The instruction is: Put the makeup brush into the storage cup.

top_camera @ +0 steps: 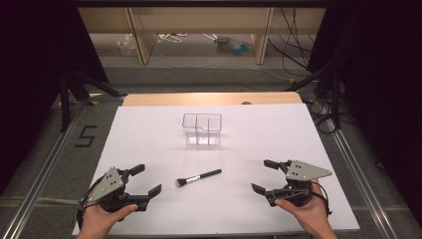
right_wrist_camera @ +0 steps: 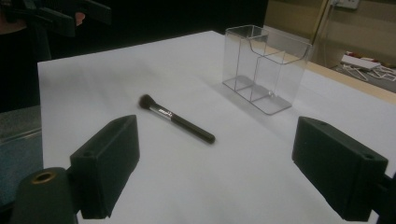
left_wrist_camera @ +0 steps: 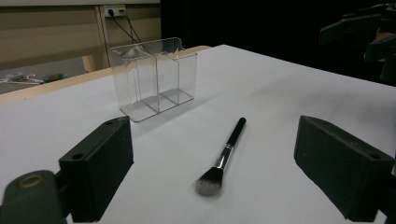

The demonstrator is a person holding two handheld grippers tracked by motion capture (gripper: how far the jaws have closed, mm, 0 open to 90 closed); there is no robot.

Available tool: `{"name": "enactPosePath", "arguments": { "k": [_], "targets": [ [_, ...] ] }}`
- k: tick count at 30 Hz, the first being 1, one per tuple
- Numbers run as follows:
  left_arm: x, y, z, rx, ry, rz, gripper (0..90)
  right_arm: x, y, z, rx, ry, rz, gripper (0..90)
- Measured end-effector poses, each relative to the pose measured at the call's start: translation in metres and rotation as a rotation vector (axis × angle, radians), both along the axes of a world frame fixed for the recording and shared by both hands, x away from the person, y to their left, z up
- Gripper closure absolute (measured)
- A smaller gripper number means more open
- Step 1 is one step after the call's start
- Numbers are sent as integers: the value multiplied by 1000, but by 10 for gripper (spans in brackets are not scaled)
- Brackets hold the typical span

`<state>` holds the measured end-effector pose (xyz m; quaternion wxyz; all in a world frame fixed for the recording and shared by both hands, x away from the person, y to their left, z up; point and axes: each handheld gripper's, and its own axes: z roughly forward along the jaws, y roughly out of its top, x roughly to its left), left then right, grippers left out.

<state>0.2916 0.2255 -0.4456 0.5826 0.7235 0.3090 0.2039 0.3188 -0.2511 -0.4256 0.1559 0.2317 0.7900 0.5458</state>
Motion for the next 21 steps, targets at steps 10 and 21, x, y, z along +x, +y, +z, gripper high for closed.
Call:
{"name": "enactPosePath", "arguments": {
  "k": [10, 21],
  "targets": [
    [1, -2, 4, 35, 10, 21, 138, 0, 1, 0, -6, -12, -12, 159],
    [17, -18, 19, 231, 86, -45, 172, 1, 4, -3, -23, -7, -18, 159]
  ]
}}
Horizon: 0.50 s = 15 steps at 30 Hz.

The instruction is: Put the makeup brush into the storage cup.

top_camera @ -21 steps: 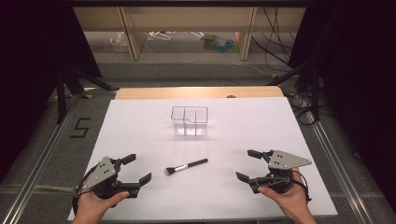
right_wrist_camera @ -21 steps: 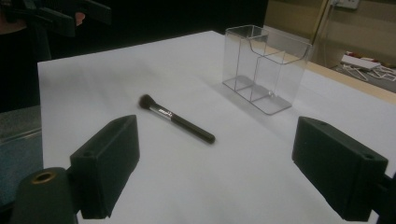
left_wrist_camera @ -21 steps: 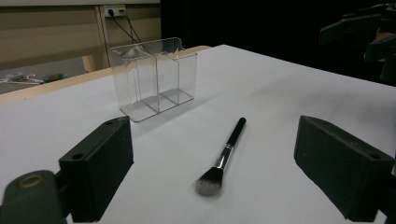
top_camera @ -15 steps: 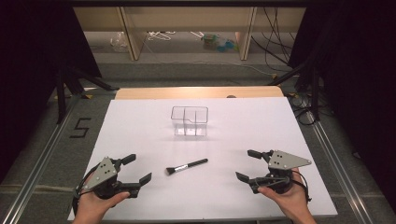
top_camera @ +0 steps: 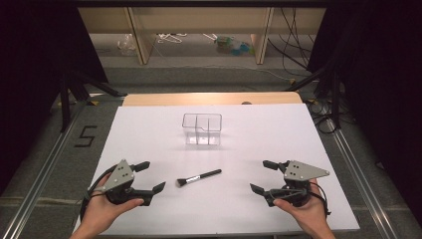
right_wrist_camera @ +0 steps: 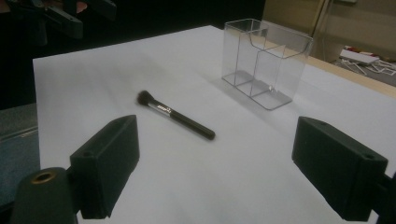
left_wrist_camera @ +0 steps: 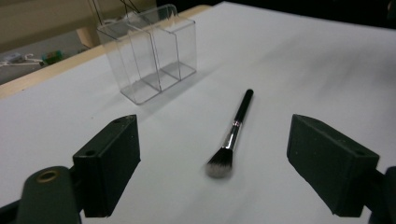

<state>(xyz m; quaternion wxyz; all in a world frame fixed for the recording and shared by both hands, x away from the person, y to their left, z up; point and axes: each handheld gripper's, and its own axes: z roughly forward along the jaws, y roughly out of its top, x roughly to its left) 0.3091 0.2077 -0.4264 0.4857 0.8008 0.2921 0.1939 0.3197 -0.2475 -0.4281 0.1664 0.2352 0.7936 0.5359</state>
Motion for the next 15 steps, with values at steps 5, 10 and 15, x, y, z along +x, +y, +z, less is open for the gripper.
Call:
{"name": "enactPosePath", "arguments": {
  "k": [5, 10, 15],
  "targets": [
    [13, -15, 5, 123, 63, -43, 204, 0, 1, -1, 7, -2, 2, 159],
    [23, -27, 9, 215, 91, -76, 211, 0, 1, -1, 9, 0, 2, 159],
    [35, -39, 11, 299, 113, -114, 220, 0, 1, -1, 6, 0, 2, 159]
  ]
}}
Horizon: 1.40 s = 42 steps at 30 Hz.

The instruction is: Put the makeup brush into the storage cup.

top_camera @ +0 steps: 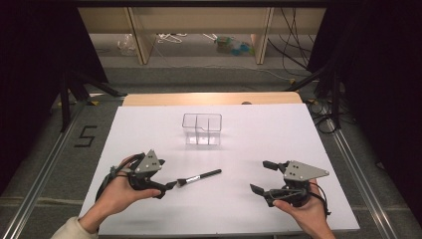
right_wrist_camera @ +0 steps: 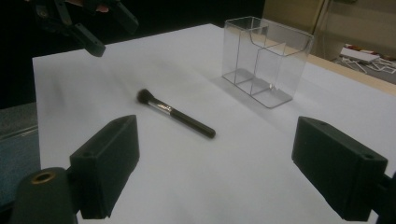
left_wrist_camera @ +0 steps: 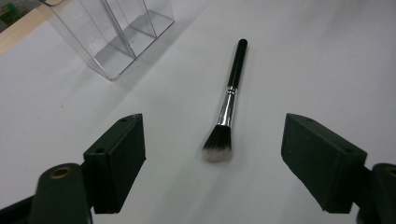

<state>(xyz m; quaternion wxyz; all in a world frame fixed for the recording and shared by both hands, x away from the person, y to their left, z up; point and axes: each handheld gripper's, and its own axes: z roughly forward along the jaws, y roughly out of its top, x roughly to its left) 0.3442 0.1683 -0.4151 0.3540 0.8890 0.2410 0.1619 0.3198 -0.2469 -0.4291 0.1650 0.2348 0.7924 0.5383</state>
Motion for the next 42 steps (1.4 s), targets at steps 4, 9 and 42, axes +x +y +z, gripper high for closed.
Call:
{"name": "enactPosePath", "arguments": {
  "k": [4, 9, 42],
  "targets": [
    [8, -13, 0, 45, 37, -29, 227, 0, 0, 0, -1, 3, -1, 159],
    [16, -28, 1, 118, 66, -70, 246, 0, 0, 0, -6, 12, -1, 159],
    [63, -95, -37, 435, 222, -207, 334, 0, -1, 0, -26, 28, -3, 159]
  ]
}}
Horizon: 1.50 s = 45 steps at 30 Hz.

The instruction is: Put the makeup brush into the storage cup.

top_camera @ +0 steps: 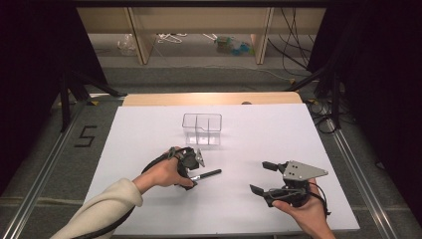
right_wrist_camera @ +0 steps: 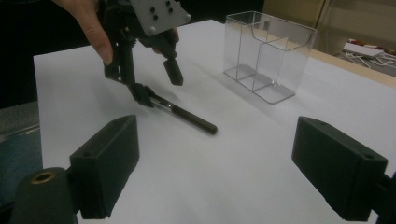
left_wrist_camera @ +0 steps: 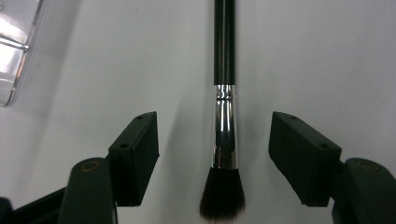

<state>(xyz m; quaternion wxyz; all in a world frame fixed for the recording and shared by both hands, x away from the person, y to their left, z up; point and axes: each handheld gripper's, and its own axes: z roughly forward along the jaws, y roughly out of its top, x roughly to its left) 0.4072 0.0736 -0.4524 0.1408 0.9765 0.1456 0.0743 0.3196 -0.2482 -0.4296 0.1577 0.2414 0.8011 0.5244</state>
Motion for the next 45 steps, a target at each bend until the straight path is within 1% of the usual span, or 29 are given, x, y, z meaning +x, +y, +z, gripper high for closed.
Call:
{"name": "enactPosePath", "arguments": {
  "k": [1, 2, 3, 6, 7, 10, 12, 13, 14, 16, 18, 20, 21, 22, 24, 27, 29, 34, 36, 38, 40, 42, 43, 45],
  "targets": [
    [1, -1, 0, 2, 3, -3, 335, 1, 1, -1, 22, -10, 6, 159],
    [1, -3, -1, 5, 6, -3, 336, 1, 1, -1, 22, -10, 6, 159],
    [2, -4, -1, 7, 5, -8, 337, 0, 0, 0, -1, 2, 0, 159],
    [4, -9, -3, 20, 17, -16, 339, 0, 0, 0, 0, 6, 1, 159],
    [5, -10, -4, 21, 15, -19, 340, 0, 0, 0, -1, 6, 1, 159],
    [7, -14, -6, 17, 27, -18, 343, 0, 0, 0, -2, 3, 0, 159],
    [8, -16, -7, 20, 30, -23, 349, 2, 2, -2, 33, -7, 9, 159],
    [9, -17, -8, 22, 40, -21, 353, 1, 1, -1, 16, -1, 3, 159],
    [9, -18, -8, 23, 42, -25, 358, 1, 1, -1, 16, -1, 2, 159],
    [11, -20, -9, 28, 61, -33, 365, 1, 1, -1, 17, 0, 4, 159],
    [13, -20, -9, 29, 81, -42, 392, 1, 1, -2, 15, 0, 5, 159],
    [16, -19, -9, 28, 109, -41, 417, 2, 1, -2, 17, -7, 4, 159],
    [17, -19, -9, 26, 115, -41, 420, 2, 2, -3, 23, -9, 1, 160],
    [18, -19, -9, 26, 123, -44, 421, 1, 1, -2, 10, 2, 8, 160],
    [19, -19, -9, 28, 126, -47, 428, 2, 2, -3, 11, -2, 7, 160],
    [18, -21, -8, 42, 126, -52, 449, 2, 2, -2, 2, 4, 14, 160],
    [18, -22, -7, 51, 129, -52, 494, 2, 2, -2, -3, 6, 12, 160],
    [16, -25, -5, 70, 134, -51, 671, 1, 3, -3, -6, 7, 13, 160],
    [15, -27, -5, 74, 136, -42, 717, 2, 3, -3, -8, 11, 16, 160],
    [14, -28, -5, 84, 147, -38, 761, 2, 4, -4, -6, 12, 15, 160],
    [14, -29, -5, 89, 130, -46, 774, 2, 4, -5, -6, 9, 13, 160],
    [14, -28, -5, 89, 128, -49, 776, 2, 4, -5, -5, 16, 12, 160],
    [14, -28, -5, 86, 128, -49, 777, 1, 4, -4, -14, 24, 15, 160],
    [13, -28, -4, 84, 129, -49, 778, 2, 4, -4, -16, 22, 15, 160]
  ]
}}
